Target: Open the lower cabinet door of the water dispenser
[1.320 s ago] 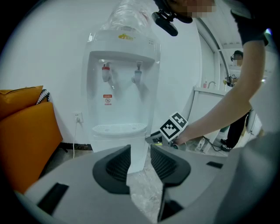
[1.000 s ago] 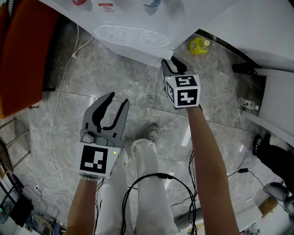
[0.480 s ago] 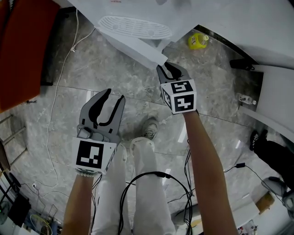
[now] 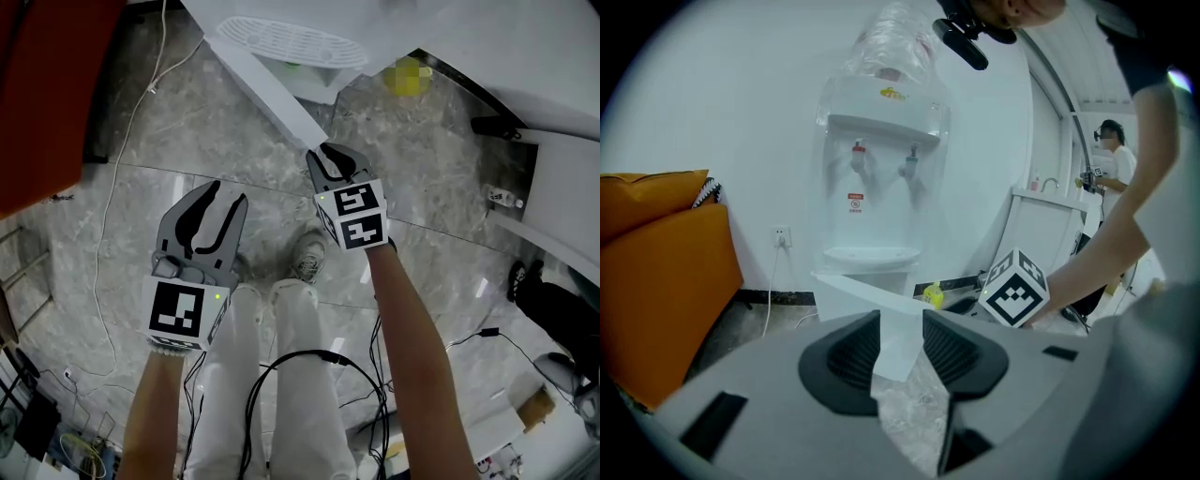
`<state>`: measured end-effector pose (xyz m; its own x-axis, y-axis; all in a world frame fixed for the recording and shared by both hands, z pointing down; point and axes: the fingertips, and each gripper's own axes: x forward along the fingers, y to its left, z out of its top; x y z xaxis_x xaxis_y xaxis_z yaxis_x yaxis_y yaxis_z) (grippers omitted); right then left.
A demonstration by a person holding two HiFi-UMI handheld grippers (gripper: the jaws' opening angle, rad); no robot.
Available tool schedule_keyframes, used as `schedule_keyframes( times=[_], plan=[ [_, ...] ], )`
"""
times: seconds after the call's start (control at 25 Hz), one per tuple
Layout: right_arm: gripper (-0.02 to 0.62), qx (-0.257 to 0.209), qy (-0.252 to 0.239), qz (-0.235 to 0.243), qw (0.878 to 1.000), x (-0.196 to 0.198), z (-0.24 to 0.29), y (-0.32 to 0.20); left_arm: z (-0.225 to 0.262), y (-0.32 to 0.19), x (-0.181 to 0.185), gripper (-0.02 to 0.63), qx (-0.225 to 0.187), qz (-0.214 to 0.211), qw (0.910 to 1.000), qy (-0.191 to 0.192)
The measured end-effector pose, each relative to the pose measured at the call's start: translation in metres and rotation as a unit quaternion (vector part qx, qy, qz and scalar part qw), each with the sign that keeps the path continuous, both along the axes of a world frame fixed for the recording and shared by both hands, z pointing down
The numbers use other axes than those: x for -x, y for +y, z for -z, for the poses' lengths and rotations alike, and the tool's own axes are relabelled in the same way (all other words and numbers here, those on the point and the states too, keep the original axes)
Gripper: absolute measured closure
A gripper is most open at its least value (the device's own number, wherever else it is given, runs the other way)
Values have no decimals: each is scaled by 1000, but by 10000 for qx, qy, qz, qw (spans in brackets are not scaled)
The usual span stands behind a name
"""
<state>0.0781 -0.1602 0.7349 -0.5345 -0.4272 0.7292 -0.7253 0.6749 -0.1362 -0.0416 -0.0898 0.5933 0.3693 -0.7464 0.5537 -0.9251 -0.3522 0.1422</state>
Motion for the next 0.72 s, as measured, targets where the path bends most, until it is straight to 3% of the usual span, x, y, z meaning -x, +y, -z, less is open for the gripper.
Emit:
schedule_keyframes(
  times=[0.32, 0.4, 0.72],
  plan=[
    [535, 67, -57, 180, 9998, 19, -5, 22, -5, 5, 4, 463, 77, -10, 9999, 78],
    [592, 39, -23, 167, 9999, 22, -5, 24, -7, 6, 3, 463, 117, -5, 9999, 102],
    [592, -24, -81, -62, 9999, 9, 6, 30, -12, 0, -10, 457, 345, 162, 9988, 305]
  ],
)
